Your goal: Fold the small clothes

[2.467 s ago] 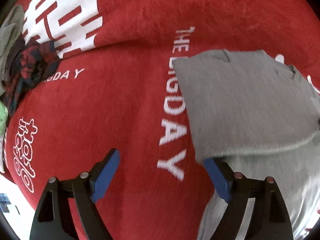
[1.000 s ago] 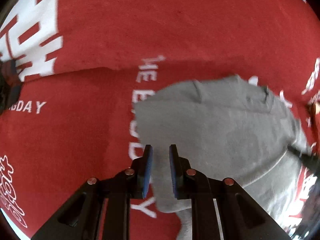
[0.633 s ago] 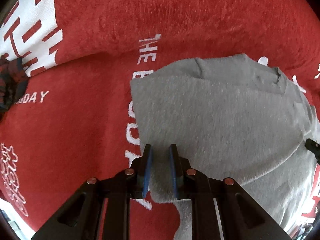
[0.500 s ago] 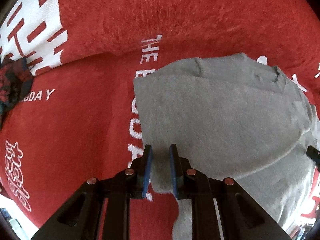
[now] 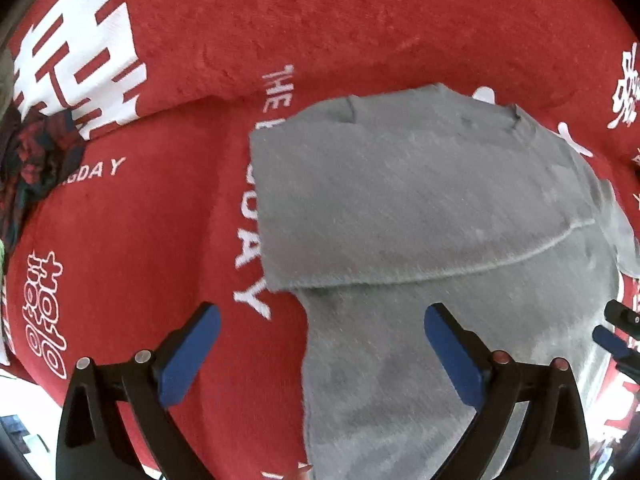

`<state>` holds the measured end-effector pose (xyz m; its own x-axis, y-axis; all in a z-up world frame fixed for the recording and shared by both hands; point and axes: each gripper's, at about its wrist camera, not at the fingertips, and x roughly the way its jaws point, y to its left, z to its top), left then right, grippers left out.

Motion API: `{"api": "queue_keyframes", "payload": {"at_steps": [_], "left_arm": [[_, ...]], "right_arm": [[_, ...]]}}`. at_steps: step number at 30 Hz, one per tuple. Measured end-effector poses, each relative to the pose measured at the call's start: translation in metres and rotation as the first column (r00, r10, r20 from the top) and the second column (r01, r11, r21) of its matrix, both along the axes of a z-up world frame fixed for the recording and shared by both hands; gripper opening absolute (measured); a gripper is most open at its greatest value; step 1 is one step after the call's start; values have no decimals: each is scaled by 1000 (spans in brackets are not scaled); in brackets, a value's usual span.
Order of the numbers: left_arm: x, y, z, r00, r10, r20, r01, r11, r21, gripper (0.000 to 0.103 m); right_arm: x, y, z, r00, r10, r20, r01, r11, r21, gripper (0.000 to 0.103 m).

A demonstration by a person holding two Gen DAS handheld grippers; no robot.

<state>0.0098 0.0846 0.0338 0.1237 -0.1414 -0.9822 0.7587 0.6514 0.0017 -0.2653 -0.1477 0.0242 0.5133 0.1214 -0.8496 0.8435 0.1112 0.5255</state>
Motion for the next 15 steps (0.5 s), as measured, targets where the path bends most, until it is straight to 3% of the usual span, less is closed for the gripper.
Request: {"api": "queue_keyframes", "payload": {"at_steps": [2,6,7,15], "left_arm": [[-3,-1,2,1000,-6,-6,6,1000,0,102],[-13,-4,4,999,-44,-1,44,998,51,102],[-15,-4,4,998,-55,-8,55,997,55,102],[-39,-5,11,990,-133,-39,134,990,31,102]], "right_arm": [[0,5,0,1000,-4,8,4,1000,7,71],[-7,17,4,999,-11,34,10,1000,16,75],[-8,19,4,999,-13,41,12,1000,19,81],[-26,39,16,994,-54,91,52,998,23,86]]}}
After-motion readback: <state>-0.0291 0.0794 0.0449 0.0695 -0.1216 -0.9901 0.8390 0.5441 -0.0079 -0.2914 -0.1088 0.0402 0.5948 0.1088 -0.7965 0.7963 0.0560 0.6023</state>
